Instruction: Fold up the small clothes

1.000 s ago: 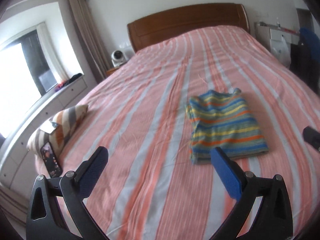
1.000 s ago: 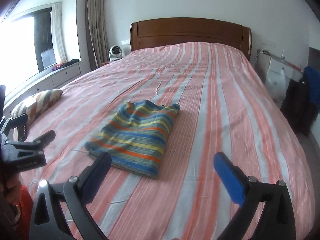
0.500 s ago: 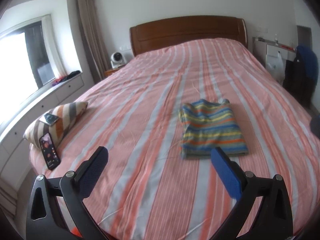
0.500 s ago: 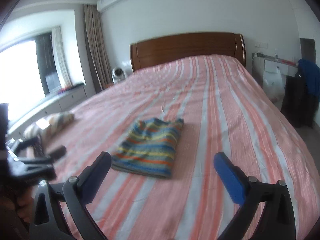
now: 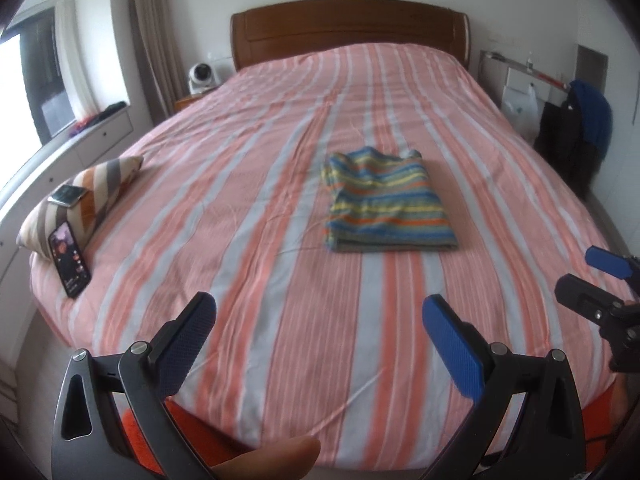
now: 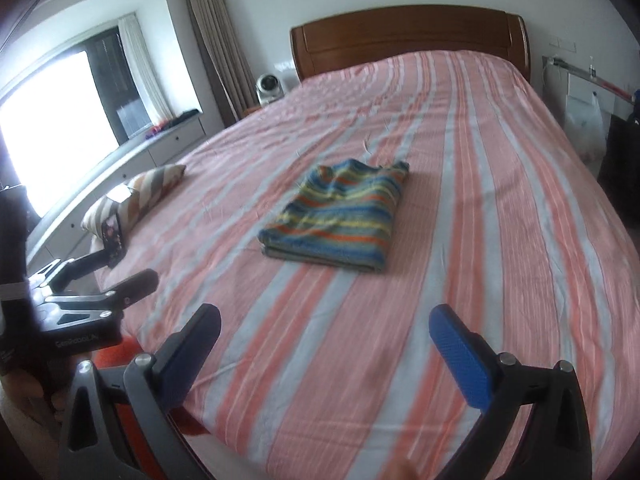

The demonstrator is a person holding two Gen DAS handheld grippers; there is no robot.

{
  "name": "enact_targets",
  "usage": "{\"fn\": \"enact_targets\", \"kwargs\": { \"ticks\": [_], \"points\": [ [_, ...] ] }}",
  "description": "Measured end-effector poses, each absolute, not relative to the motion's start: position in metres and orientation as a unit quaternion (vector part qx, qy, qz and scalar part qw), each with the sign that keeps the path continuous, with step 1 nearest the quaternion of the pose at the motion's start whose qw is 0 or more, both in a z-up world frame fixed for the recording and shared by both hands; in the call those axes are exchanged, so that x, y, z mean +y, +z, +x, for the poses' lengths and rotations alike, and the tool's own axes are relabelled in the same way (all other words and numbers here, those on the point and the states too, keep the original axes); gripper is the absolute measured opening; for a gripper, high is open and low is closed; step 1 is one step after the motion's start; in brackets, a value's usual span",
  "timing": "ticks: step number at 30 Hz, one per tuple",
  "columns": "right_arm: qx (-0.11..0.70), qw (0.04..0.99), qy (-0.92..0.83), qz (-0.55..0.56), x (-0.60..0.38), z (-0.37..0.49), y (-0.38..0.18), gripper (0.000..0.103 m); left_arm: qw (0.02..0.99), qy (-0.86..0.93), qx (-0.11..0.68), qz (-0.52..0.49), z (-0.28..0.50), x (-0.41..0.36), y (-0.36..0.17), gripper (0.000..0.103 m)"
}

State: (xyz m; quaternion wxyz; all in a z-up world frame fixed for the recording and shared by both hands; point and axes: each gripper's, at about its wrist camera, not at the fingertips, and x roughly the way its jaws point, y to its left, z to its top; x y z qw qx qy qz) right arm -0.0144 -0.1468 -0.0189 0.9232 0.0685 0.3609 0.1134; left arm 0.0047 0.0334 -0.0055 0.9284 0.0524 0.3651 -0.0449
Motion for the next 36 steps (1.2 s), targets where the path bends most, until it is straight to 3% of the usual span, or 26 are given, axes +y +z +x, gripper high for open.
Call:
{"fn": "enact_targets", "kwargs": {
  "ticks": [6, 14, 36],
  "points": [
    [0.364, 0.926, 0.088, 0.048, -0.148, -0.027, -0.014, 0.103, 0.934, -0.054, 0.347, 0.063, -0.007, 0.027, 0.001, 0.103],
    [0.395, 0.914, 0.086, 0.025, -0.133, -0.032, -0.008, 0.103, 0.926, -0.028, 0.367, 0.079, -0.011, 0.024, 0.003, 0.103],
    [0.390, 0.919, 0.053, 0.004, -0.132, -0.041, 0.002, 0.103, 0.909, -0.053, 0.411, 0.043, -0.012, 0.023, 0.006, 0.103]
  ]
}}
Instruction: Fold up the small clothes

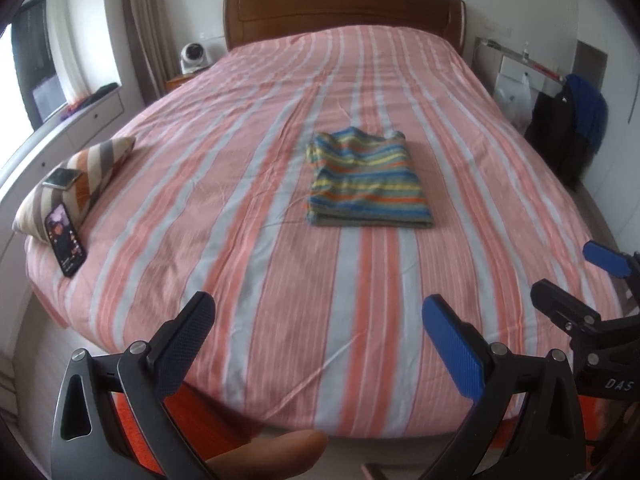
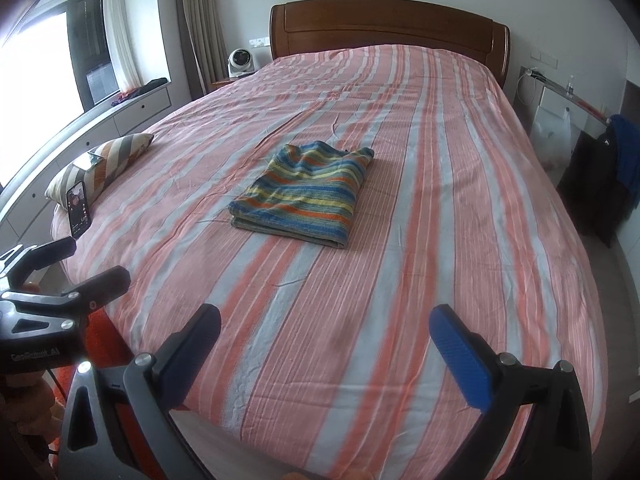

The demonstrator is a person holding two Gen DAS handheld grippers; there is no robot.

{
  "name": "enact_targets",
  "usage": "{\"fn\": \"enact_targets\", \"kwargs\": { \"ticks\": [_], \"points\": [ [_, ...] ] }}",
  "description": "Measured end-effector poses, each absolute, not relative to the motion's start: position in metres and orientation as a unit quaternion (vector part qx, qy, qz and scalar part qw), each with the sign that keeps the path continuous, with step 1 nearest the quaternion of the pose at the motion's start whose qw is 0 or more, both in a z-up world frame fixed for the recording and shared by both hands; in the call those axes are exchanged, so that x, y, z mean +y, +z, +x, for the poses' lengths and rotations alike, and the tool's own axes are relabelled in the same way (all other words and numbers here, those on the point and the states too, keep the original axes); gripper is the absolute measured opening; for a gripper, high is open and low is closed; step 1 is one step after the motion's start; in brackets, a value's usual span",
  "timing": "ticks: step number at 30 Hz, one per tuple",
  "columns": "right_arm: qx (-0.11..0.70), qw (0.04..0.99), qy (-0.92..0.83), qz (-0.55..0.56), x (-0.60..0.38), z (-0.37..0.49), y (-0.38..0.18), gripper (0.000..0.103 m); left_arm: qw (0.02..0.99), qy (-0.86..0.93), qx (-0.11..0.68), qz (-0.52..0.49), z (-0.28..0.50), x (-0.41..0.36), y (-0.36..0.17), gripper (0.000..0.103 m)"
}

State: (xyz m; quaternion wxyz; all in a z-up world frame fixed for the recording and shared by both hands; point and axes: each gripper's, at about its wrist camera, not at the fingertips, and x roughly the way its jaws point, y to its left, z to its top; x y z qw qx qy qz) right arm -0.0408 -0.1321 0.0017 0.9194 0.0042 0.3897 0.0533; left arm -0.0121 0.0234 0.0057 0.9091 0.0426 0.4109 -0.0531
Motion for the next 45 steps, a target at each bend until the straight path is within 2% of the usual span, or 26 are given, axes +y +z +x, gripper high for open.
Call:
{"fn": "enact_targets", "kwargs": {
  "ticks": [29, 45],
  "points": [
    [0.387, 0.920, 0.055, -0.012, -0.1308, -0.0395, -0.0014, 0.103, 0.913, -0.014, 0.396, 0.094, -0.0118, 0.0161, 0.0002, 0.103],
    [0.389, 0.919, 0.054, -0.021, -0.1260, -0.0408, -0.0002, 0.103, 0.906, -0.026, 0.416, 0.078, -0.0104, 0.0182, -0.0029, 0.103]
  ]
}}
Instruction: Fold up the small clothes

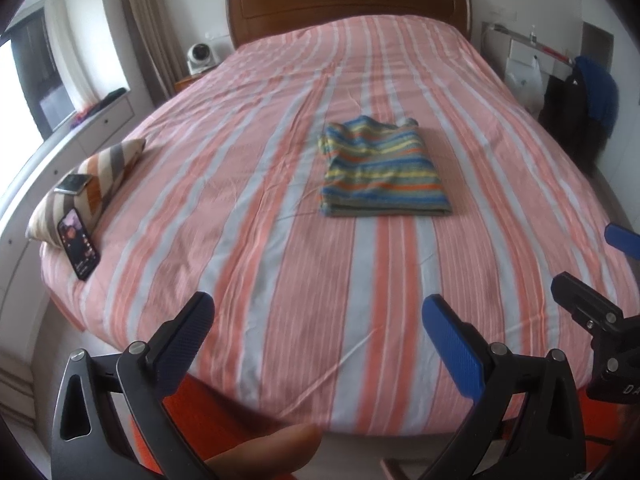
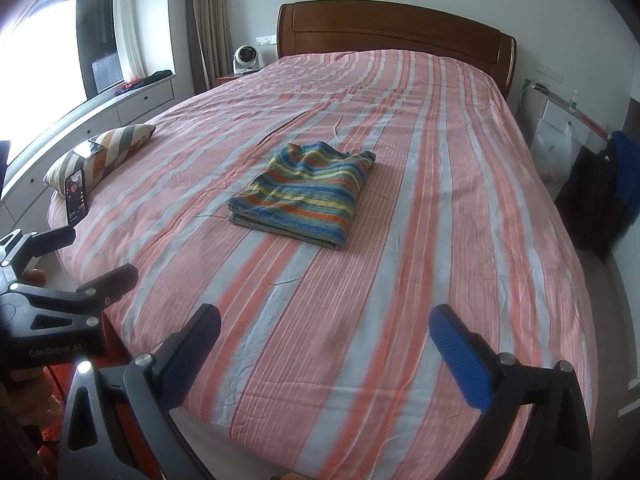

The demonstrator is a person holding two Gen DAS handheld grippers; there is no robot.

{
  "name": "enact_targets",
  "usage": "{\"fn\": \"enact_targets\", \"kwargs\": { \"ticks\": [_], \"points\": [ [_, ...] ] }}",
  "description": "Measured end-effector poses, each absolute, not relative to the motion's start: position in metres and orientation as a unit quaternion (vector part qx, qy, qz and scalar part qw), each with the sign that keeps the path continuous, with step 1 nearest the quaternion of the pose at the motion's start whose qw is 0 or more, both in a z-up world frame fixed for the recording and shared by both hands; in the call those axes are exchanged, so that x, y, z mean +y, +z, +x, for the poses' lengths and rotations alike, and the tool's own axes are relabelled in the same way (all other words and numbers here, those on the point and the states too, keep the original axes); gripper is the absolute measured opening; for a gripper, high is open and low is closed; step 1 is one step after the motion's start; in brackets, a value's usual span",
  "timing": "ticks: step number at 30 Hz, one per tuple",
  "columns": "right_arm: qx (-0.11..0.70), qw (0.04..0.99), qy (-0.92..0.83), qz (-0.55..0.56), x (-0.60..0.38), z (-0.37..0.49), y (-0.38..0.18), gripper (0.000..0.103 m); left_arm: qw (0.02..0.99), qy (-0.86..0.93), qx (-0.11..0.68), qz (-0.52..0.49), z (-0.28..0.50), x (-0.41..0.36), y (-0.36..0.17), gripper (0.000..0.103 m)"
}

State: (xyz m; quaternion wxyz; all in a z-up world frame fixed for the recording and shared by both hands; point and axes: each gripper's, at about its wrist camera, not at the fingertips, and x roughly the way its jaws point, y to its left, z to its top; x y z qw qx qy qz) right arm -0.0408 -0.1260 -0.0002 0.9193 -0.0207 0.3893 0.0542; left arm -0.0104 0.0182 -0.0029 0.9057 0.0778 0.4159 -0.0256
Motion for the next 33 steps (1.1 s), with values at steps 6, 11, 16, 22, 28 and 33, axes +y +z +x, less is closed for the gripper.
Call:
{"fn": "enact_targets", "kwargs": {
  "ticks": [6, 11, 16, 22, 28, 33],
  "points": [
    [0.388, 0.920, 0.055, -0.021, -0.1252, -0.0420, 0.0004, 0.103, 0.906, -0.025, 0.414, 0.081, -0.0115, 0.0168, -0.0031, 0.103],
    [0.388, 0.920, 0.054, -0.019, -0.1252, -0.0429, 0.0012, 0.103, 0.905, -0.025, 0.417, 0.080, -0.0113, 0.0163, -0.0026, 0.103],
    [0.387, 0.920, 0.054, -0.019, -0.1256, -0.0429, 0.0015, 0.103, 0.908, -0.020, 0.409, 0.087, -0.0110, 0.0146, 0.0006, 0.103],
    [0.384, 0.922, 0.052, -0.016, -0.1280, -0.0428, 0.0035, 0.103, 0.910, -0.024, 0.406, 0.085, -0.0108, 0.0165, 0.0024, 0.103],
    [0.385, 0.922, 0.049, -0.016, -0.1287, -0.0419, 0.0038, 0.103, 0.908, -0.028, 0.411, 0.084, -0.0104, 0.0161, 0.0014, 0.103],
    [0.382, 0.923, 0.049, -0.017, -0.1280, -0.0416, 0.0059, 0.103, 0.908, -0.028, 0.411, 0.079, -0.0109, 0.0175, 0.0020, 0.103]
  ]
}}
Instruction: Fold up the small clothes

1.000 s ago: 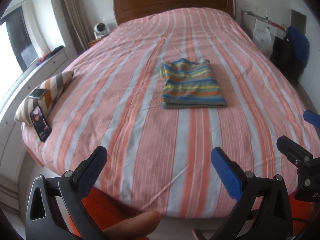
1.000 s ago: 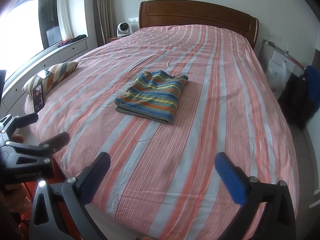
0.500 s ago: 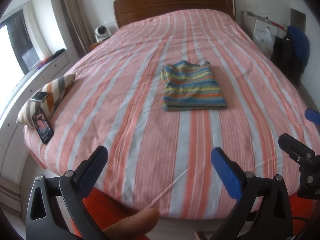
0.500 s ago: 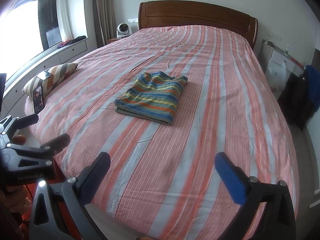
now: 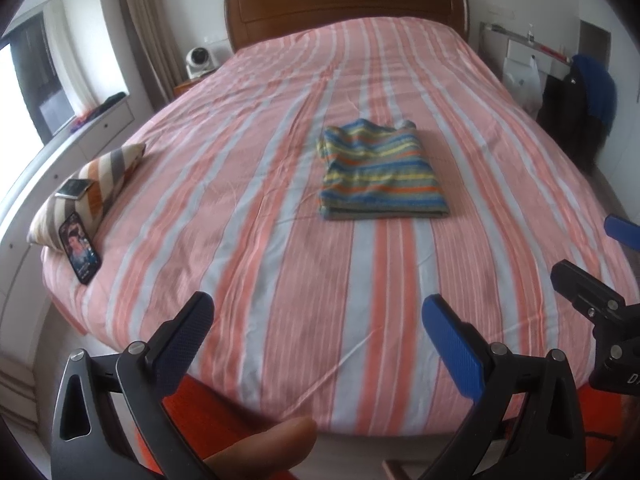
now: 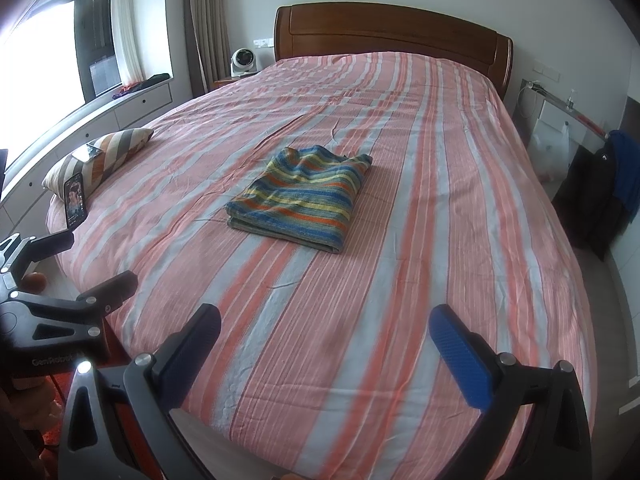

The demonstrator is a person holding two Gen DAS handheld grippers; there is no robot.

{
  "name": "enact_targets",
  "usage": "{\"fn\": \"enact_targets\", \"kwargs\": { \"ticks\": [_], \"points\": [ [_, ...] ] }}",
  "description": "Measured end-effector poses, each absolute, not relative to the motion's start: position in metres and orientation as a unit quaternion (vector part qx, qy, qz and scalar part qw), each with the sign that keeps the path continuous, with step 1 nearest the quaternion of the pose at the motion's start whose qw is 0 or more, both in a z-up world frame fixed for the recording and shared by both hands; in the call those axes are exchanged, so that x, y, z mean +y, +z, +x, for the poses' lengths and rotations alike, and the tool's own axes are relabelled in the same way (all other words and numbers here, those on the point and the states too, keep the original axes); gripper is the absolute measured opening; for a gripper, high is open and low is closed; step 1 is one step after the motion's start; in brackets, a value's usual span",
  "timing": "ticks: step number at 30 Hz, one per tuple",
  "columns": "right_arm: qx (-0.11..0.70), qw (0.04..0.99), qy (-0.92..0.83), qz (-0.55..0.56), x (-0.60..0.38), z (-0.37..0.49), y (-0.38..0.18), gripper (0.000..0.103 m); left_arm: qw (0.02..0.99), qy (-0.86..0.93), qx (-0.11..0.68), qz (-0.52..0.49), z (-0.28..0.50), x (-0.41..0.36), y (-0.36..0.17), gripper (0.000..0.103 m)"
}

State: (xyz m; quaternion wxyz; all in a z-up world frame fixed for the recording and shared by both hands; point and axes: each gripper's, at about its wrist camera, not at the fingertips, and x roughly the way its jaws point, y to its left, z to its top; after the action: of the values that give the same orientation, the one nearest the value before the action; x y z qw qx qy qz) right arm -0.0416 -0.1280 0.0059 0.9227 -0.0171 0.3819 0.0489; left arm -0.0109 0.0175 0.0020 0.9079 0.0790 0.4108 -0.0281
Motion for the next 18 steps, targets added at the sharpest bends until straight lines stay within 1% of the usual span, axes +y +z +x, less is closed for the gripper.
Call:
{"fn": "enact_targets", "kwargs": {
  "ticks": [18],
  "points": [
    [0.377, 0.925, 0.045, -0.014, -0.1272, -0.0406, 0.0082, 0.103, 0.907, -0.025, 0.414, 0.074, -0.0098, 0.0177, -0.0029, 0.103]
  ]
}}
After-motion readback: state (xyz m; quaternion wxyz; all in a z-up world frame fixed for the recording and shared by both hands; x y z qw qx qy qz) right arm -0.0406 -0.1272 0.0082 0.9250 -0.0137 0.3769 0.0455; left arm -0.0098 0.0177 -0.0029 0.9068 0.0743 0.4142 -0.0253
